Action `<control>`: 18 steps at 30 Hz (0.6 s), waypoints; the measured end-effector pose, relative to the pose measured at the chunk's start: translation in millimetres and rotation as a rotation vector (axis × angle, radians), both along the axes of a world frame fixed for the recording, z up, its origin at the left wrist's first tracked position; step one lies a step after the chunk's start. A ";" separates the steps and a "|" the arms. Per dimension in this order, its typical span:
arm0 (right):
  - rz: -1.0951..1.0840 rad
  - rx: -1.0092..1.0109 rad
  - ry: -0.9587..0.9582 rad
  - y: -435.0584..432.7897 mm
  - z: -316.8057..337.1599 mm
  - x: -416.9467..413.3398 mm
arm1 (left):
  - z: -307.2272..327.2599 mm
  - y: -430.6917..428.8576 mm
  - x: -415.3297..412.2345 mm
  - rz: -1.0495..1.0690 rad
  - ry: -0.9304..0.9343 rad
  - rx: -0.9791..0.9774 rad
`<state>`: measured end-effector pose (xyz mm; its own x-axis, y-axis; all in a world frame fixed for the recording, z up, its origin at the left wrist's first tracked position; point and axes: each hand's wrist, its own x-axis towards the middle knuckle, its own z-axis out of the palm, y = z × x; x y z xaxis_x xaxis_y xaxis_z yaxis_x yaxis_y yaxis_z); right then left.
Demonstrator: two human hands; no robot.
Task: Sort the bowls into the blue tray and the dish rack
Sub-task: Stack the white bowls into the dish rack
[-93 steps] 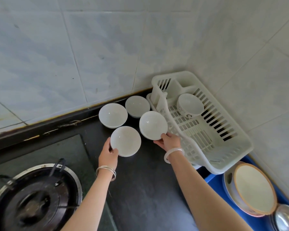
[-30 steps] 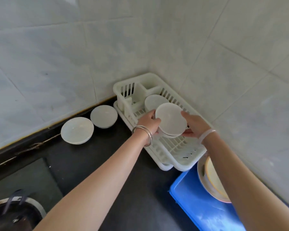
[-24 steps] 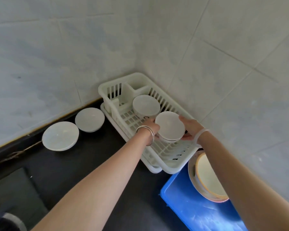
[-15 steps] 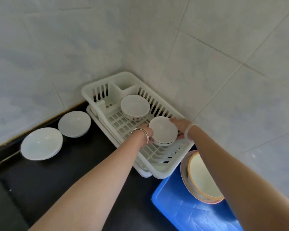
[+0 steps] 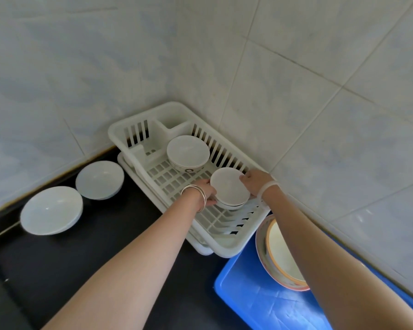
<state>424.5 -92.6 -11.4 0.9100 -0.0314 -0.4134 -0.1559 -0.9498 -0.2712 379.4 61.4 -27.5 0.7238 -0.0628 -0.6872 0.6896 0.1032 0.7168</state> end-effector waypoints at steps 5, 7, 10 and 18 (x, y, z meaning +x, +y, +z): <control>0.046 -0.049 -0.066 -3.7 -5.1 -9.8 | 0.7 0.4 -0.6 -0.066 -0.047 0.131; 0.039 -0.033 -0.092 -4.6 -2.1 -12.8 | 2.2 3.1 -0.3 -0.133 -0.088 0.228; 0.019 0.037 -0.119 -4.4 4.1 -19.9 | 5.2 8.9 -2.3 -0.135 -0.127 0.235; -0.070 0.465 -0.208 43.2 40.1 -70.1 | 29.9 50.1 -46.5 0.013 -0.326 0.283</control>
<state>354.4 -49.4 28.6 0.9767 0.0489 -0.2089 -0.1130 -0.7103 -0.6948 332.9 111.6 2.4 0.9054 0.1056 -0.4113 0.4222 -0.1212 0.8983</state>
